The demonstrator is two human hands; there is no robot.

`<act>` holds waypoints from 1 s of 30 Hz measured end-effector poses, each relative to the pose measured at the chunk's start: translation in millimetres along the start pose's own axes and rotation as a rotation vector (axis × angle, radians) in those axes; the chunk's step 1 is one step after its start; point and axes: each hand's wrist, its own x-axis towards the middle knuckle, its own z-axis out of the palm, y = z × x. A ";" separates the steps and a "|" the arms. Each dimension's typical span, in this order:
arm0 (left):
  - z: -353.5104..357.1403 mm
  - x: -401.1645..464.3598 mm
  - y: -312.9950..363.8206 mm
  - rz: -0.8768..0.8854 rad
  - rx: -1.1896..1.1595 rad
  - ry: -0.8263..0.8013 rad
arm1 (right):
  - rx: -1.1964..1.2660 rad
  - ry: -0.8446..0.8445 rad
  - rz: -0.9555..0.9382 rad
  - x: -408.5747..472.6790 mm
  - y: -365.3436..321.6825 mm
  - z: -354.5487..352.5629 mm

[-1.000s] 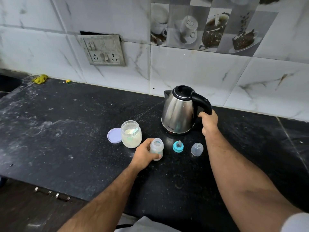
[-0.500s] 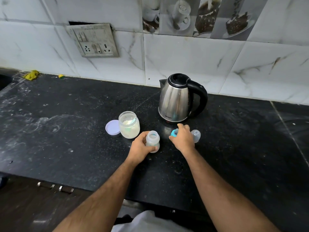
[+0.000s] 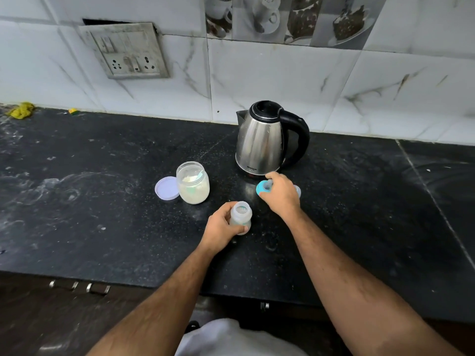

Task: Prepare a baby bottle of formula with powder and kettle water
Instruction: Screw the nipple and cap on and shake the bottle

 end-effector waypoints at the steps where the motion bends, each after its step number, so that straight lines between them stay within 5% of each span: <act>1: 1.5 -0.4 -0.5 0.002 0.001 -0.013 | 0.020 0.004 -0.026 -3.4 -4.3 -10.5; 8: -0.1 -0.2 -8.5 0.025 0.012 -0.073 | 0.164 -0.137 -0.182 -43.3 -29.1 -55.1; 19: -5.6 4.4 -16.7 0.068 0.010 -0.108 | -0.060 -0.272 -0.211 -59.9 -44.1 -26.3; 30: -9.4 10.4 -19.9 0.082 0.063 -0.132 | -0.236 -0.196 -0.124 -66.8 -58.9 -14.2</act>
